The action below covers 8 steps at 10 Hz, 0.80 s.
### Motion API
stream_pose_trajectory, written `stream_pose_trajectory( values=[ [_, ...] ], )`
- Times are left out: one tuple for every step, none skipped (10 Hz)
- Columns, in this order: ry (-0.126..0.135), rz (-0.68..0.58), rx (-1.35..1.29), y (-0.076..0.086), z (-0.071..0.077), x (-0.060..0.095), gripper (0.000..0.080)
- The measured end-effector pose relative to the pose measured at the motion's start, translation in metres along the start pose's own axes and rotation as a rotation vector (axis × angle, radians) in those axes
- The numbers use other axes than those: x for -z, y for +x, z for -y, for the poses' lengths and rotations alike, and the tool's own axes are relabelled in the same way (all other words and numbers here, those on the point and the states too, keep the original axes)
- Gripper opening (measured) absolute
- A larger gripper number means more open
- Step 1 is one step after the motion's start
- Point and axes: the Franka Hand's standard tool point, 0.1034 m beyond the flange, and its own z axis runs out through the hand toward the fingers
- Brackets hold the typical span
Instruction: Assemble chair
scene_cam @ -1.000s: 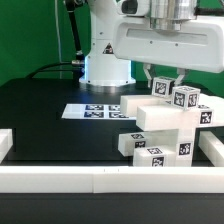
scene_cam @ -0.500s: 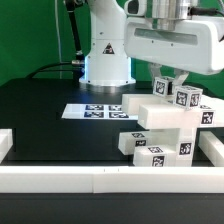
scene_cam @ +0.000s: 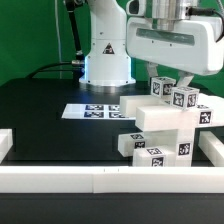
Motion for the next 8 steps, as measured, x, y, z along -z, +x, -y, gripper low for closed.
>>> stream_pose_trajectory(
  values=[
    [-0.002, -0.001, 0.075, -0.001, 0.0003, 0.0, 0.0599],
    [-0.003, -0.004, 0.17, -0.0021, 0.0007, 0.0001, 0.0639],
    [-0.008, -0.009, 0.303, -0.0031, 0.0012, 0.0004, 0.0647],
    [-0.008, -0.009, 0.374, -0.0031, 0.0012, 0.0004, 0.0647],
    [-0.009, -0.009, 0.446, -0.0029, 0.0011, 0.0004, 0.0649],
    [-0.009, -0.009, 0.532, -0.0029, 0.0011, 0.0004, 0.0649],
    [-0.01, -0.009, 0.61, -0.0028, 0.001, 0.0004, 0.0649],
    [-0.011, -0.009, 0.682, -0.0026, 0.0009, 0.0004, 0.0649]
  ],
)
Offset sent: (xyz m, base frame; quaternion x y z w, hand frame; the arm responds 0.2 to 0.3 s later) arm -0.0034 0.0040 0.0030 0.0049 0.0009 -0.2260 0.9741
